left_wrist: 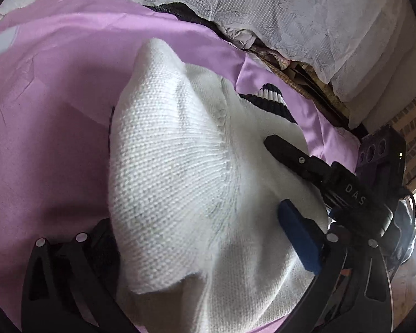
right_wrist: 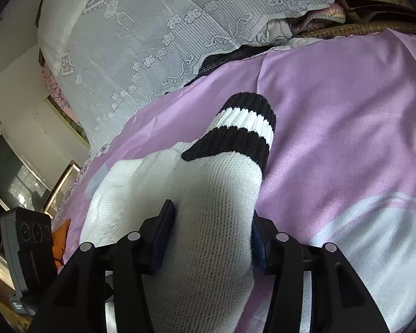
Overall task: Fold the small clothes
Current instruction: 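Grasp the folded white sweater with the right gripper and lift it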
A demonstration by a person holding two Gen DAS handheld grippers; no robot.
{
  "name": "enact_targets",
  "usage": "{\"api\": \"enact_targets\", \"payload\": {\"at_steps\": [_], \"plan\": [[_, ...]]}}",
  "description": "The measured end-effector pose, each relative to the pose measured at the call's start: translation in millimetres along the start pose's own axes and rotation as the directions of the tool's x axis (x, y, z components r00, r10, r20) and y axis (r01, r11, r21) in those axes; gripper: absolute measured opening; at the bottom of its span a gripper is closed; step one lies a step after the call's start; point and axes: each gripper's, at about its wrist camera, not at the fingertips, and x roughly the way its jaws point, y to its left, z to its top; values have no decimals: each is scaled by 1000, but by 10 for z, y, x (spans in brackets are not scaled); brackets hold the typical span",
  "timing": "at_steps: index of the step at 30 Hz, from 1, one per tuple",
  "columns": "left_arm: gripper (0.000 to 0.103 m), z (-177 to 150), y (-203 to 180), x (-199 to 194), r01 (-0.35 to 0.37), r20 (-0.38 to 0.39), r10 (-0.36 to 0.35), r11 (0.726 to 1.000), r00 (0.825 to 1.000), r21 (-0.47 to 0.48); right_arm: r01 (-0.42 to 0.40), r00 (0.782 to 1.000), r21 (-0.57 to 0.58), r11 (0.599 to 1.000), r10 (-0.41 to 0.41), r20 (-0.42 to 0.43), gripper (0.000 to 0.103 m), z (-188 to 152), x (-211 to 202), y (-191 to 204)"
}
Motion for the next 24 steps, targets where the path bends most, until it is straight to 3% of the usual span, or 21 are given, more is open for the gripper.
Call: {"api": "enact_targets", "payload": {"at_steps": [1,9,15,24], "plan": [[99,-6,-20,-3,2,-1,-2,1000,1000,12,2,1000,-1,1000,-2,1,51,-2,0,2],[56,-40,-141,-169,14,68,-18,998,997,65,43,997,-61,997,-40,60,43,-31,-126,101],[48,-84,-313,-233,11,84,-22,992,996,127,68,991,-58,996,-61,118,40,-53,-363,116],[47,-348,-886,-396,49,68,-69,964,995,263,134,972,-23,991,-127,196,40,-267,-1079,6]]}}
